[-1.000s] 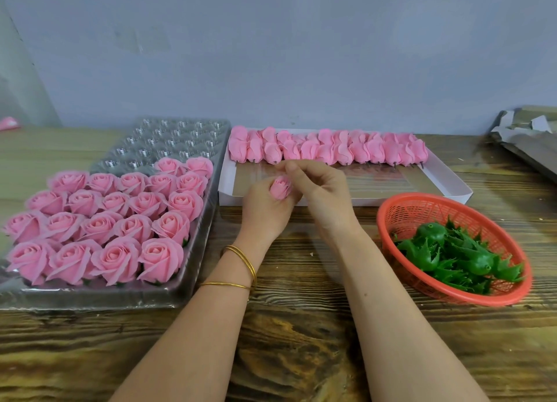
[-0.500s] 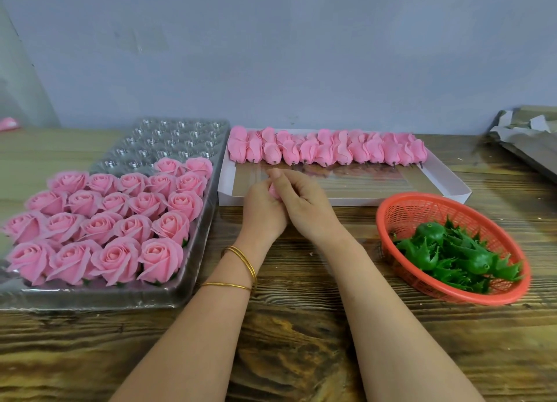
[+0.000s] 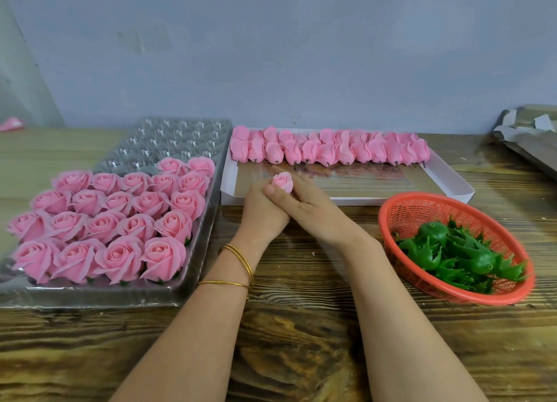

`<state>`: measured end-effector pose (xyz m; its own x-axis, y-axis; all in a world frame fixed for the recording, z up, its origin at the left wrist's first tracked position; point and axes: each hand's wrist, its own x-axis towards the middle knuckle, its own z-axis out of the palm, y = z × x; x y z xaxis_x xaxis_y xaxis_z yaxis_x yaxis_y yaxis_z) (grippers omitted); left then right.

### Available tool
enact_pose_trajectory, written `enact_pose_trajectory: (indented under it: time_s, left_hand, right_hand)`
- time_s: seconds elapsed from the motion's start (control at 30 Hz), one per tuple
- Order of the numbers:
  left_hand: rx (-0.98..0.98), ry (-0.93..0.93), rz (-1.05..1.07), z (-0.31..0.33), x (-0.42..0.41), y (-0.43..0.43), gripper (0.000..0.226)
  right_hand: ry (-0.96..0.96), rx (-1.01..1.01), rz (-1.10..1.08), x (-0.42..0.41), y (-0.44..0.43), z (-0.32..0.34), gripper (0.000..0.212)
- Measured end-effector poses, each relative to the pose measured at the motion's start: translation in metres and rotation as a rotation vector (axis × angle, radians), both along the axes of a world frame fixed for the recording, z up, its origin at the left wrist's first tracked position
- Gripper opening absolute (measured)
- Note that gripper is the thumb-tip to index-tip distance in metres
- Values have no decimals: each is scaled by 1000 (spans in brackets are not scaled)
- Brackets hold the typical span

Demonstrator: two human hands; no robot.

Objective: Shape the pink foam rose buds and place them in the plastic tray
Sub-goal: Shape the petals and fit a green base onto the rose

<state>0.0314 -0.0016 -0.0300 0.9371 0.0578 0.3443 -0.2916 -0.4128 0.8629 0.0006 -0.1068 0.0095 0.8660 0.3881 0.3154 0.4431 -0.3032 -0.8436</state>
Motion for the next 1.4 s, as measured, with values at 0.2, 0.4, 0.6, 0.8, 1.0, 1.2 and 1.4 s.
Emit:
enact_pose_trajectory:
  time_s: [0.2,0.4,0.6,0.8,1.0,1.2,1.4]
  left_hand:
    - [-114,71,-185,11,-12,-2,3]
    - [-244,285,-419,21,-28,-4,25]
    - [-128,289,-470,24,-35,-9,35]
    - [-101,167,-359,27,-36,-8,27]
    - [-41,81,-315,30,-37,-10,29]
    - [-115,33,-339,28,-37,-7,28]
    - [11,-18,-262,21,-28,-9,34]
  right_hand:
    - [272,170,-14,-4,-12,6,26]
    - [233,519,-208,0,-12,14,17]
    - [161,372,-125,-1,-2,11,37]
    - [112,148,-166,-1,4,6,33]
    - [41,36,-160,-3,1,3,42]
    - [98,10,-174,-5,0,4,38]
    - [140,-33,-188,-5,-1,3,59]
